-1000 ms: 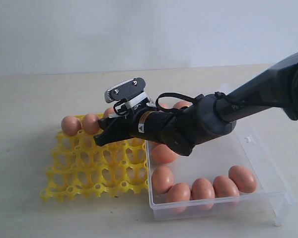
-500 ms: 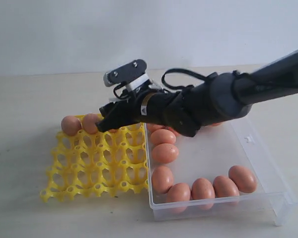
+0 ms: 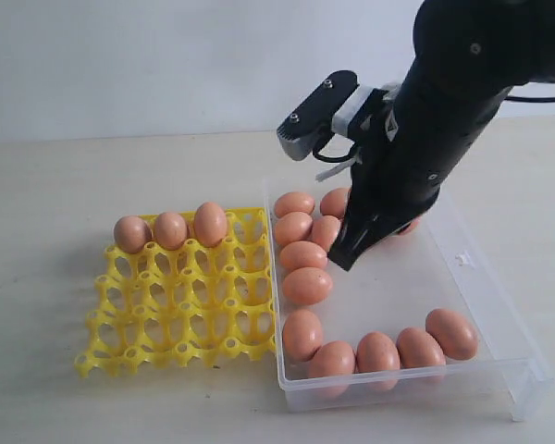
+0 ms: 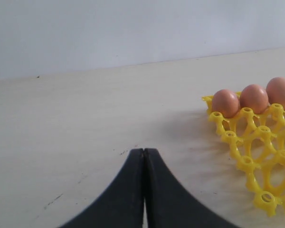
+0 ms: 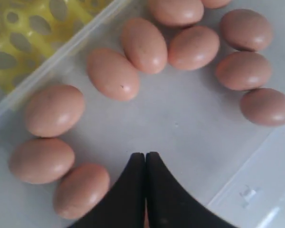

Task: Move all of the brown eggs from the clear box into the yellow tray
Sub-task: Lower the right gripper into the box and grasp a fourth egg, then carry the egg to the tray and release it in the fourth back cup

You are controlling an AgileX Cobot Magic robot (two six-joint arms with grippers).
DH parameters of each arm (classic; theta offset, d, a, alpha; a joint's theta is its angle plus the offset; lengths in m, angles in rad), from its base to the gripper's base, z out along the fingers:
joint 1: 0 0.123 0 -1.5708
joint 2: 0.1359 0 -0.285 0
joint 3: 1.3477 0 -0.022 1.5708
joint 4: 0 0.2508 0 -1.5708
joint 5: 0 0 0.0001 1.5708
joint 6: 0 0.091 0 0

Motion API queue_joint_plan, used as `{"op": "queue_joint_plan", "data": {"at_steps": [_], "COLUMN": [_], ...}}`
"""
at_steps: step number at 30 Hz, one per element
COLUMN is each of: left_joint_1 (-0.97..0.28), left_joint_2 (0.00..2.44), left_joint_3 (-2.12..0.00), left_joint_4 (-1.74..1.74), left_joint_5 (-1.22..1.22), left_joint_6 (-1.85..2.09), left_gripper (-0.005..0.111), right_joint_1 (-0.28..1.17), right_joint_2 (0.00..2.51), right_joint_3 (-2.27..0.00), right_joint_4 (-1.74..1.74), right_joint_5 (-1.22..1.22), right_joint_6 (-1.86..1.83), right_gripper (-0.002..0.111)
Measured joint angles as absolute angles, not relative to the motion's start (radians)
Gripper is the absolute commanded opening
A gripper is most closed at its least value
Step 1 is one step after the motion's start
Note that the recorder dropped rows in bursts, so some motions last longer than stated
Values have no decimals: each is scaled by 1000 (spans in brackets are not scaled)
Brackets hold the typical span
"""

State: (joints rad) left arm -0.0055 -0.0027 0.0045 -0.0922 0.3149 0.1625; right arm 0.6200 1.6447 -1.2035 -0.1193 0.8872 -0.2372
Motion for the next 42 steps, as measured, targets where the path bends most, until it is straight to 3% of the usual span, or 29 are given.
{"op": "queue_joint_plan", "data": {"at_steps": [3,9,17,23,42], "left_joint_1": [-5,-5,-5,-5,-5], "left_joint_2": [-3,-3,-3,-3,-3], "left_joint_3": [5,5,5,5,5], "left_joint_4": [-92,-92,-92,-92,-92], "left_joint_5": [315,315,315,315,315], "left_joint_6": [163,163,163,163,163], "left_gripper": [0,0,0,0,0], "right_joint_1": [620,620,620,620,620], "right_joint_2": [1678,1756,1845,1872,1971], "right_joint_3": [-1203,-1203,-1203,-1203,-1203], "right_joint_4": [-74,-47,-7,16,90], "right_joint_5": [828,790,699,647,556], "right_joint_6": [-210,-572,-961,-1131,-1179], "right_gripper": [17,42,44,59,58]}}
